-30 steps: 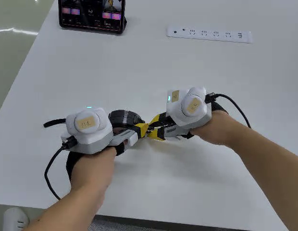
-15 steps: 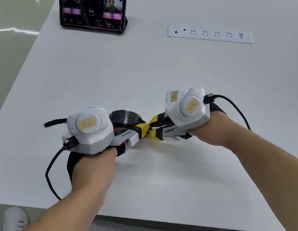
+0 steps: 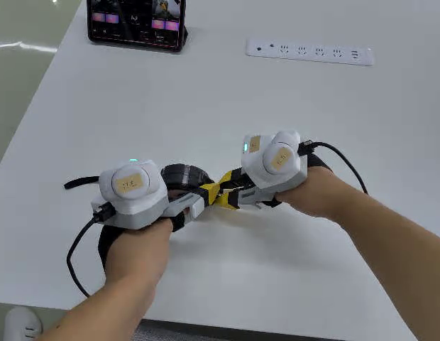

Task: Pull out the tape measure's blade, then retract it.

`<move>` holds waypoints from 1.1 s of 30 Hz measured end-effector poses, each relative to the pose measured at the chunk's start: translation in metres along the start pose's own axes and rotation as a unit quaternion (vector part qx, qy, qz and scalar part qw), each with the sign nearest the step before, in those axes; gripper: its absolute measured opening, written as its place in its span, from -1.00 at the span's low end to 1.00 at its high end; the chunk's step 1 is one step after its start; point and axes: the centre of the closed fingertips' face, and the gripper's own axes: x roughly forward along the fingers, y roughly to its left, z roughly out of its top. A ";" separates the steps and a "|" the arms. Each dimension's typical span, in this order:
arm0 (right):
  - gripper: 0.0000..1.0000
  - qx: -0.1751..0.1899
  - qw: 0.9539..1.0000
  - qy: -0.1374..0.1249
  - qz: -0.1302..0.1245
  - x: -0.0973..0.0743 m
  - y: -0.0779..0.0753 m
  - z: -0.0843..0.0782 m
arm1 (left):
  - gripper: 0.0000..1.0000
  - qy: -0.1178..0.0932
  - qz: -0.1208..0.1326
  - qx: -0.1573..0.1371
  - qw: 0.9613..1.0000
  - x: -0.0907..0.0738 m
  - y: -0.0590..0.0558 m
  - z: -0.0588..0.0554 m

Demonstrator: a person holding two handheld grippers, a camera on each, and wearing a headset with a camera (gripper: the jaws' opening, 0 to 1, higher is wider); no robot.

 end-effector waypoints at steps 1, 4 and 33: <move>-0.77 -0.001 1.000 0.000 0.000 0.000 0.000 0.000 | 0.20 0.000 0.000 0.000 1.000 0.000 0.000 0.000; -0.76 -0.005 1.000 0.003 0.001 0.000 0.001 0.000 | 0.21 -0.001 0.002 0.003 1.000 0.000 -0.001 0.000; -0.60 0.014 1.000 -0.003 -0.014 -0.010 -0.002 -0.003 | 0.27 0.009 0.001 0.016 1.000 -0.002 -0.004 0.000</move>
